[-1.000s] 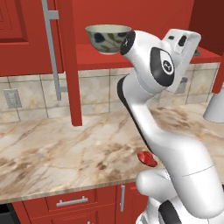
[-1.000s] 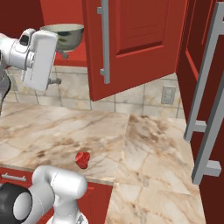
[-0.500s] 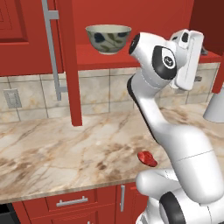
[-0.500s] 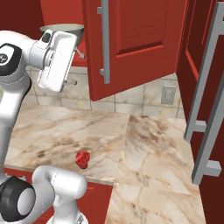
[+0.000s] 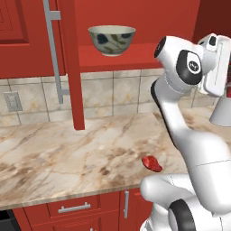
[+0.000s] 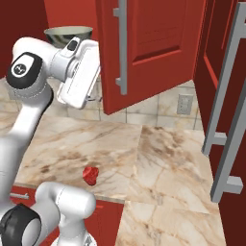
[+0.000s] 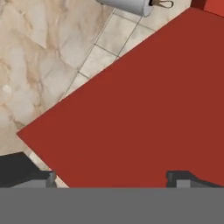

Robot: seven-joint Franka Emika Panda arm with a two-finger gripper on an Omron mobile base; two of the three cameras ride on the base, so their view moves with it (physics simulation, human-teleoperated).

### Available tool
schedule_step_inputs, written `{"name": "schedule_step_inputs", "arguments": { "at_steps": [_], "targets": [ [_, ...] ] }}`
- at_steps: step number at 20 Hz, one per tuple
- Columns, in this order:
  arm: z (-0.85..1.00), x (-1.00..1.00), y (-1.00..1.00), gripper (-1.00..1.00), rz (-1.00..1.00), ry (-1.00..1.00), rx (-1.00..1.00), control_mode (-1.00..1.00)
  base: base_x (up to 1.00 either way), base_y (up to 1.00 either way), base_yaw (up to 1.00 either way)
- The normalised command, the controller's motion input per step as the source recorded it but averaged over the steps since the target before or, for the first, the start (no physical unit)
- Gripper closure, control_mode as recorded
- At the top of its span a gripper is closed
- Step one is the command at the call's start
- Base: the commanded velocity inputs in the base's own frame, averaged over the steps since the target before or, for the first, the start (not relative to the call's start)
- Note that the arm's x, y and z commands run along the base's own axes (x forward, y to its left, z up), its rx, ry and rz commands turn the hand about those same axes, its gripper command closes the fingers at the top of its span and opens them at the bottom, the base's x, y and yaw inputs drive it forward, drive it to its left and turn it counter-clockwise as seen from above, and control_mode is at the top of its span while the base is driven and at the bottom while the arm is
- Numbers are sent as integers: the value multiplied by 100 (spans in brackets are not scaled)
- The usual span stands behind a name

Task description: Retrieve the bowl from the cabinet, then place the raw meat into the bowl to avoid contamination.

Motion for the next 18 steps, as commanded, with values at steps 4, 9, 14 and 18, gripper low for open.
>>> {"name": "schedule_step_inputs", "arguments": {
  "at_steps": [4, 9, 14, 18],
  "targets": [
    [-2, -54, -61, -100, -6, 6, -1, -100, 0, 0, 0],
    [-3, -51, -63, -100, -6, 5, 0, -100, 0, 0, 0],
    [-9, -26, -62, -100, -2, 5, -3, -100, 0, 0, 0],
    [-13, -2, -51, -100, 0, 2, -5, -100, 0, 0, 0]
  ]
}}
